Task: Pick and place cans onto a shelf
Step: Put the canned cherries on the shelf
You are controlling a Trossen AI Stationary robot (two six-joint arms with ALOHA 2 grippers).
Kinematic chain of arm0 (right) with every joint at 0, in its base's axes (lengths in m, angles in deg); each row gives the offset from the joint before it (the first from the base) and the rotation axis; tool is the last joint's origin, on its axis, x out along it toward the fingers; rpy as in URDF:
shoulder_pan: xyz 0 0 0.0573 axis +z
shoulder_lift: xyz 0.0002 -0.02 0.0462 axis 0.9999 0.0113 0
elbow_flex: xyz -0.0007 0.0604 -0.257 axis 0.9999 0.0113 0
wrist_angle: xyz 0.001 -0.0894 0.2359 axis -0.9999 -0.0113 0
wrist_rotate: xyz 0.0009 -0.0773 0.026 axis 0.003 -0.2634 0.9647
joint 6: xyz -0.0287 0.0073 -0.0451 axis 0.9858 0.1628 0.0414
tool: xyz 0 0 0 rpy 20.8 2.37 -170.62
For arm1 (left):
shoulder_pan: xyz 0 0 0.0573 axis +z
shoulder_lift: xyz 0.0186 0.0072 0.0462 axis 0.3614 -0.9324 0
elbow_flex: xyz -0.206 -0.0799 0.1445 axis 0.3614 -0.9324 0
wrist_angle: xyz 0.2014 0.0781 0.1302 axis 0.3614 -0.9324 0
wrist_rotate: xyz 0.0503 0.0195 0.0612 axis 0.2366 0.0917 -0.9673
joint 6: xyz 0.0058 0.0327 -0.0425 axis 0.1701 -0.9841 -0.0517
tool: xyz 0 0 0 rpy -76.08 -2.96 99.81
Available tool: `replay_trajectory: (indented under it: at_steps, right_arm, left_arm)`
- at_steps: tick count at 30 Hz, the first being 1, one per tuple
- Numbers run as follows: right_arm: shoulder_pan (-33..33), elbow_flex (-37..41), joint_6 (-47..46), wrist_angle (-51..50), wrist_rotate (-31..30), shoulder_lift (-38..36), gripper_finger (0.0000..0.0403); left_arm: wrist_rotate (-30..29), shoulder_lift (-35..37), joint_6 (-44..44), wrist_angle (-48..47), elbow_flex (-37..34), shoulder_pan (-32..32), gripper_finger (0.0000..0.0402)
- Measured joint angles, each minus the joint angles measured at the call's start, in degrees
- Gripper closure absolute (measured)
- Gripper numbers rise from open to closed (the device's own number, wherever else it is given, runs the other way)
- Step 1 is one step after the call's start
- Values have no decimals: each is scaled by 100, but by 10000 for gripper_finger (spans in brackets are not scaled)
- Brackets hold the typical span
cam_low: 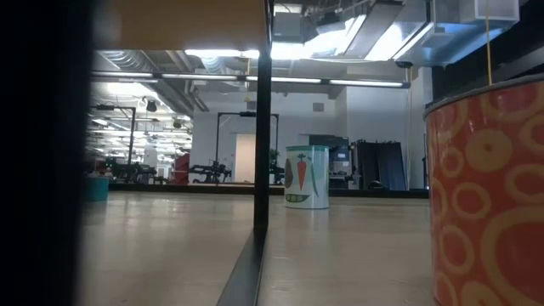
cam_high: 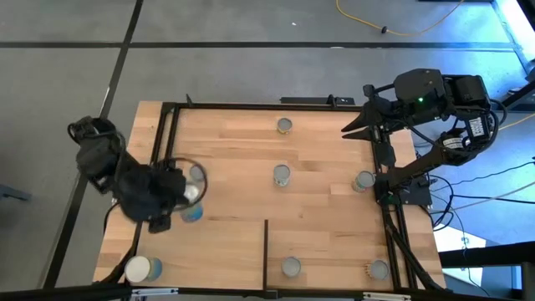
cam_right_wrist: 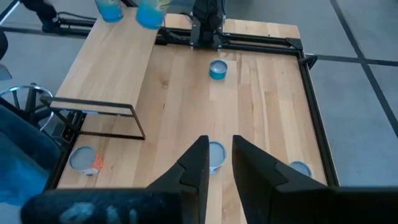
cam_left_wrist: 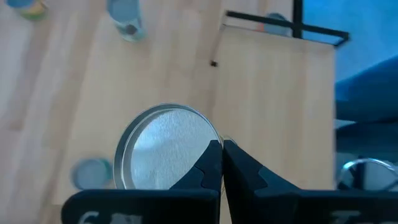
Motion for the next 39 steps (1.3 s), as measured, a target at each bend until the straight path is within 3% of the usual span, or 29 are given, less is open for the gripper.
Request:
replay_trajectory:
  at_steps: [8, 14, 28, 39]
  right_arm:
    - [0, 0, -107, 21, -2, 0, 331]
    - [0, 0, -109, 86, -2, 0, 331]
    - [0, -2, -88, 382, -1, 0, 331]
    - [-1, -2, -76, 385, -2, 0, 331]
  left_arm:
    - [-780, -272, 1371, 20, 0, -1267, 401]
    - [-912, -813, 2011, -29, 0, -1759, 401]
    - [-1043, -1921, 3547, -37, 1, -2252, 401]
    - [-1082, -2041, 3612, 83, 7, -2264, 401]
